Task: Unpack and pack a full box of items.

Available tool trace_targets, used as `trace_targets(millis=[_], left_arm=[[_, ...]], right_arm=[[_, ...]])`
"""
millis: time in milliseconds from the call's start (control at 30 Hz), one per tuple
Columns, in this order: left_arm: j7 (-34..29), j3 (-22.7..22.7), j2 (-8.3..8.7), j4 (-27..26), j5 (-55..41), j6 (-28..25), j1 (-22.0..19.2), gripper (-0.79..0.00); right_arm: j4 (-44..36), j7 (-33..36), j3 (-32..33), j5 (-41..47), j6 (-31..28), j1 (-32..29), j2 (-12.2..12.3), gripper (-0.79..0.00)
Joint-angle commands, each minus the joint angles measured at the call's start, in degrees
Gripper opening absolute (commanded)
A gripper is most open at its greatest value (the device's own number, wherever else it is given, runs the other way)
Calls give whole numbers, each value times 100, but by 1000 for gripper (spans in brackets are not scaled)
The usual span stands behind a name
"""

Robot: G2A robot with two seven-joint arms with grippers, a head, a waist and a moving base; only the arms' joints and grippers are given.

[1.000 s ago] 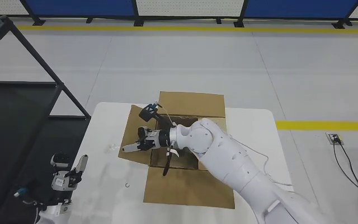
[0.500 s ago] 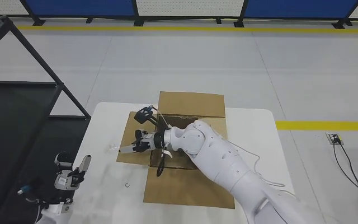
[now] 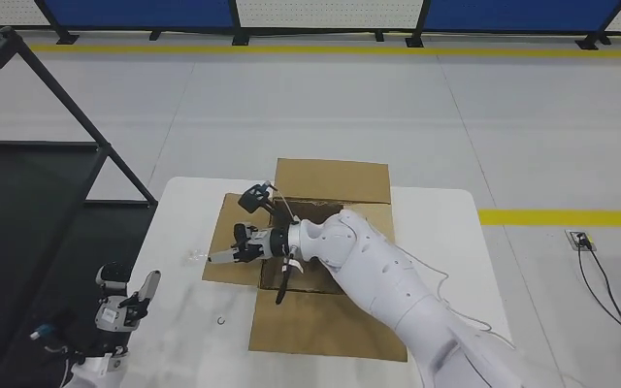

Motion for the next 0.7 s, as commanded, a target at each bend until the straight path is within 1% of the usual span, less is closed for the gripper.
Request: trace_targets(millis=[0, 133, 233, 333, 433, 533, 600, 667], left_arm=[[-1, -40, 0, -120, -73, -80, 63, 0], [-72, -130, 6, -445, -83, -166, 160, 0], [-123, -148, 7, -715, 10, -154, 189, 0], [-187, -130, 6, -974, 131, -97, 172, 0], [-265, -88, 6, -1228, 241, -98, 153, 0], [-369, -46, 10, -1457, 351, -124, 139, 0], [-451, 1, 12, -1624, 417, -153, 128, 0], [-534, 63, 13, -1792, 517, -161, 123, 0]], right_arm=[[-14, -25, 42, -84, -190, 25, 30, 0], [-181, -224, 152, -428, -471, 60, 149, 0], [-423, -490, 299, -759, -587, 12, 296, 0], [-752, -776, 539, -1117, -591, -117, 506, 0], [-1262, -987, 891, -1536, -465, -358, 784, 0], [-2157, -1053, 1417, -2001, -254, -831, 1136, 0], [-3068, -960, 1880, -2324, -51, -1357, 1397, 0], [-4178, -718, 2415, -2581, 175, -2042, 1648, 0]])
